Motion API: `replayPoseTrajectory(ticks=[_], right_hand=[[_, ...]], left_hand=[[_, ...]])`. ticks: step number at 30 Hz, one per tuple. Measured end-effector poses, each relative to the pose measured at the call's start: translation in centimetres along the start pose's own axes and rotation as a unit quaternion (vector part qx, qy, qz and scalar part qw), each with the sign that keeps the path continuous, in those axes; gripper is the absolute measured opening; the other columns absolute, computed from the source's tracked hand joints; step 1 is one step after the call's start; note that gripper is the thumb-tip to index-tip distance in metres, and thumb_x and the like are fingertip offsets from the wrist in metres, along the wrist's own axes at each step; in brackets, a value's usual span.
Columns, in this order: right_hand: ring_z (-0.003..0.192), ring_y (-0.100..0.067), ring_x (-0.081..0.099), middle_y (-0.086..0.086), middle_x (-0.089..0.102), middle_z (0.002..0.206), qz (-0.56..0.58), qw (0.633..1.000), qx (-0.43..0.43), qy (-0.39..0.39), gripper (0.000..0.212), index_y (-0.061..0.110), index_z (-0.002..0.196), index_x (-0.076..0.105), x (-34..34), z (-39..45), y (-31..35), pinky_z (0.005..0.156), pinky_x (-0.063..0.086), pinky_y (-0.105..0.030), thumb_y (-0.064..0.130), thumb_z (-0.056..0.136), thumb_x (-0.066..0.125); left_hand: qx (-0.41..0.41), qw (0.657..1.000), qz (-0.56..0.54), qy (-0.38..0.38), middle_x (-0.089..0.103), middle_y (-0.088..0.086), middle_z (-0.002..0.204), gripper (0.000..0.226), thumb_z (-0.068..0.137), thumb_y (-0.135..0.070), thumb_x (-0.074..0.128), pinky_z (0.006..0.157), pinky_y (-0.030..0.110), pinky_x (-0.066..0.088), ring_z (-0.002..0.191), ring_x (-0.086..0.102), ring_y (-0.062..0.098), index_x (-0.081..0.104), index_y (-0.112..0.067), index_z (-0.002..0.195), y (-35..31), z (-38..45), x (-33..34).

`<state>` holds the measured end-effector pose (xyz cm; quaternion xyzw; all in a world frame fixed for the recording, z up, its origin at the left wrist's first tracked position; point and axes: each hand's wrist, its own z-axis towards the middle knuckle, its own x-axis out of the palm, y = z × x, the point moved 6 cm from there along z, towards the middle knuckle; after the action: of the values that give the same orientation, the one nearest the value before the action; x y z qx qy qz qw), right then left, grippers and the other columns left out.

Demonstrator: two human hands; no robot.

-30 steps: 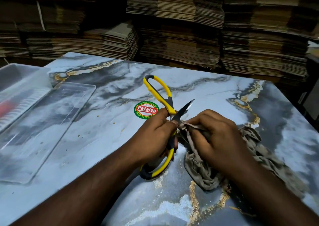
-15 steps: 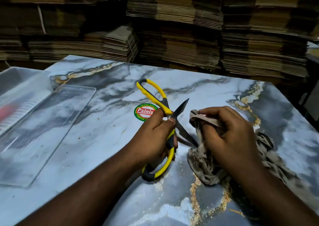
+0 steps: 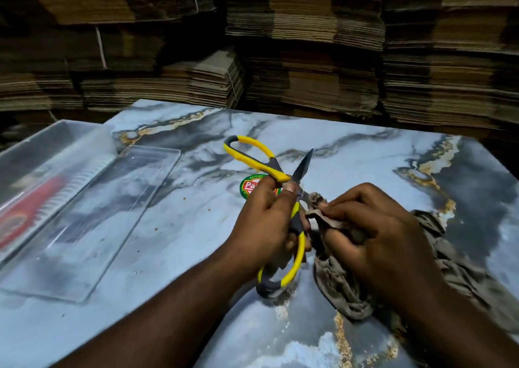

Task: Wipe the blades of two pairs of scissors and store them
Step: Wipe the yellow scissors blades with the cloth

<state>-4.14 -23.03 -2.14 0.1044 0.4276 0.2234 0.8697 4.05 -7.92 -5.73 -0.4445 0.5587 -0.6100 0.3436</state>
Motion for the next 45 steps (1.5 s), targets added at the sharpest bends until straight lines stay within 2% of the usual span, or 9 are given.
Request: replayPoseTrajectory(ticks=[9,12,16,20,26,32,36,39,45], right_hand=[[0.078,-0.005,0.059,0.012,0.062,0.083,-0.004,0.992,0.121,-0.036,0.004,0.022,0.083,0.076,-1.7,0.0,-3.5,0.067,0.045,-0.025,0.022,0.085,0.073],[0.084,0.001,0.059,0.015,0.064,0.087,0.032,0.986,0.142,-0.083,0.019,0.021,0.090,0.079,-2.3,0.2,-3.6,0.067,0.038,-0.009,0.003,0.082,0.079],[0.081,-0.007,0.061,0.011,0.067,0.090,0.082,0.980,0.135,-0.121,0.025,0.019,0.096,0.079,-2.7,0.2,-3.1,0.063,0.041,-0.016,-0.002,0.083,0.077],[0.089,-0.011,0.067,0.006,0.069,0.098,0.120,0.961,0.148,-0.202,0.026,0.027,0.101,0.075,-4.3,0.3,-3.9,0.072,0.054,-0.029,0.003,0.091,0.073],[0.088,0.006,0.069,0.012,0.073,0.099,0.193,0.911,0.245,-0.270,0.015,0.019,0.107,0.075,-6.0,0.1,-6.4,0.076,0.053,-0.010,0.010,0.098,0.067],[0.082,0.005,0.068,0.011,0.073,0.094,0.213,0.892,0.278,-0.286,0.015,0.017,0.108,0.075,-6.7,0.3,-7.9,0.073,0.054,-0.011,0.010,0.099,0.064],[0.088,-0.004,0.070,0.009,0.075,0.099,0.189,0.906,0.264,-0.270,0.017,0.019,0.109,0.075,-6.8,0.2,-7.5,0.078,0.059,-0.021,0.012,0.098,0.064],[0.087,-0.001,0.069,0.008,0.075,0.099,0.165,0.933,0.228,-0.225,0.020,0.023,0.105,0.075,-7.0,0.6,-5.6,0.073,0.055,-0.012,0.010,0.097,0.062],[0.084,0.002,0.061,0.017,0.067,0.093,0.055,0.963,0.222,0.139,0.007,0.039,0.088,0.071,-1.1,0.2,-0.9,0.066,0.045,-0.025,0.034,0.089,0.066]], left_hand=[[0.029,0.999,-0.023,-0.025,0.063,0.011,0.070,0.024,0.114,-0.026,0.041,0.057,0.046,0.043,0.037,0.055,0.020,0.046,-0.002,0.116,-1.1,1.0,-1.5],[0.028,0.999,-0.002,-0.021,0.064,0.013,0.072,0.023,0.114,-0.028,0.042,0.047,0.031,0.042,0.043,0.059,0.024,0.048,-0.007,0.115,-0.9,0.9,-1.8],[0.104,0.993,0.045,0.013,0.069,0.015,0.078,0.013,0.112,-0.032,0.047,0.048,0.036,0.050,0.055,0.064,0.033,0.053,-0.021,0.115,-1.9,0.6,-1.2],[0.260,0.945,0.193,0.039,0.069,0.003,0.076,0.025,0.107,-0.035,0.051,0.059,0.036,0.055,0.066,0.068,0.024,0.054,-0.029,0.132,-4.1,-0.4,-0.8],[0.261,0.921,0.283,0.068,0.072,-0.004,0.085,0.015,0.100,-0.031,0.068,0.066,0.036,0.059,0.076,0.075,0.010,0.057,-0.025,0.092,-3.8,-0.4,-0.8],[0.262,0.847,0.454,0.089,0.065,-0.014,0.088,0.027,0.084,-0.052,0.071,0.068,0.038,0.052,0.081,0.059,0.009,0.049,-0.045,0.099,-3.5,-0.1,-1.0],[0.229,0.845,0.475,0.092,0.065,-0.008,0.085,0.028,0.080,-0.043,0.074,0.069,0.046,0.053,0.080,0.059,0.017,0.053,-0.038,0.097,-3.2,0.3,-1.0],[0.214,0.833,0.506,0.062,0.063,-0.014,0.085,0.031,0.080,-0.036,0.081,0.073,0.039,0.050,0.081,0.058,0.013,0.060,-0.031,0.102,-3.4,0.3,-1.6],[0.187,0.861,0.472,-0.041,0.060,-0.017,0.080,0.029,0.082,-0.029,0.076,0.066,0.035,0.046,0.079,0.055,0.011,0.054,-0.034,0.100,-3.6,-0.2,-2.3]])
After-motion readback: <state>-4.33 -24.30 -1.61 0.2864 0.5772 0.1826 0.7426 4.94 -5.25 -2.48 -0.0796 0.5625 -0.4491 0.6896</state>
